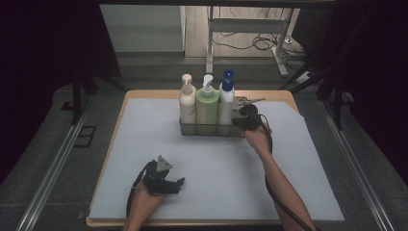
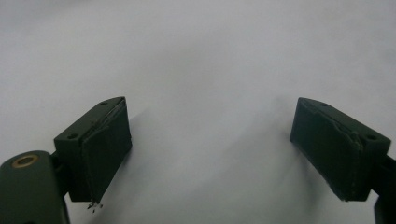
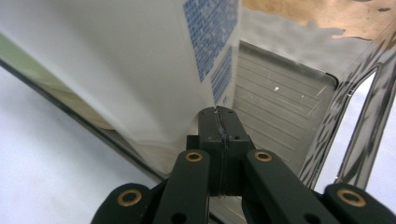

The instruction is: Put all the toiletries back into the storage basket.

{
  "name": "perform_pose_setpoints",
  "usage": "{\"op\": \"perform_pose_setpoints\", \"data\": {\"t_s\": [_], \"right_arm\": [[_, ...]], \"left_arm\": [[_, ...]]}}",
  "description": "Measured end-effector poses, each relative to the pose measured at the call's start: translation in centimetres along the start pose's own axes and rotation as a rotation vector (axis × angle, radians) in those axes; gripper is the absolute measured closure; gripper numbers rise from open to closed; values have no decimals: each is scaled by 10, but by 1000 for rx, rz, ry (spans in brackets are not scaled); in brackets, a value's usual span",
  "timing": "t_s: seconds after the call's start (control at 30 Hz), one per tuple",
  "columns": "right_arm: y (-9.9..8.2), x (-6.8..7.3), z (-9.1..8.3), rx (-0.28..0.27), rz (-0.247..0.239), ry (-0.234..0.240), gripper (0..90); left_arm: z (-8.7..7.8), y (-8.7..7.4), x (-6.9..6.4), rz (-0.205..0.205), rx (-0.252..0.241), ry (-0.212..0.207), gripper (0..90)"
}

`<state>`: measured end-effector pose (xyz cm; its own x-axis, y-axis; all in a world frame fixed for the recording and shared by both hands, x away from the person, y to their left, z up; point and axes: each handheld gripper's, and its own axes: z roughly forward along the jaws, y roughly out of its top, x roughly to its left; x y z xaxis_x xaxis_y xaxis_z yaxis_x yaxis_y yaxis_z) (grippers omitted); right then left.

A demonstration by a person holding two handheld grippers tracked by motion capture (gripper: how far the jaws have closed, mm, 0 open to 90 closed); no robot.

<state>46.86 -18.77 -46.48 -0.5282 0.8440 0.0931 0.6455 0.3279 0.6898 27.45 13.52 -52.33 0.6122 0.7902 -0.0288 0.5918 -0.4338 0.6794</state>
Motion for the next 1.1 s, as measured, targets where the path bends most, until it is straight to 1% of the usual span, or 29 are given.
{"op": "perform_pose_setpoints", "data": {"t_s": [0.1,0.2,0.27,0.5,0.6,0.77,0.9,0.93,1.1], "right_arm": [[0,1,0,1,-4,1,898],[-1,0,0,-1,2,10,896],[-1,-1,0,0,1,10,877],[-1,-3,-2,-3,-7,-28,754],[0,-2,-5,-11,-21,-54,688],[0,-1,-13,-25,-59,-86,588],[0,-3,-22,-40,-61,-92,493],[0,-3,-24,-40,-63,-86,475],[-1,-4,-34,-55,-69,-85,400]], "left_arm": [[0,0,0,0,0,0,121],[0,0,0,0,0,0,121],[0,0,0,0,0,0,121],[0,0,0,1,2,1,121],[0,0,0,0,1,1,121],[0,0,0,-1,0,1,121],[0,0,0,1,2,2,121],[0,0,0,2,2,2,121],[0,0,0,0,0,2,121]]}}
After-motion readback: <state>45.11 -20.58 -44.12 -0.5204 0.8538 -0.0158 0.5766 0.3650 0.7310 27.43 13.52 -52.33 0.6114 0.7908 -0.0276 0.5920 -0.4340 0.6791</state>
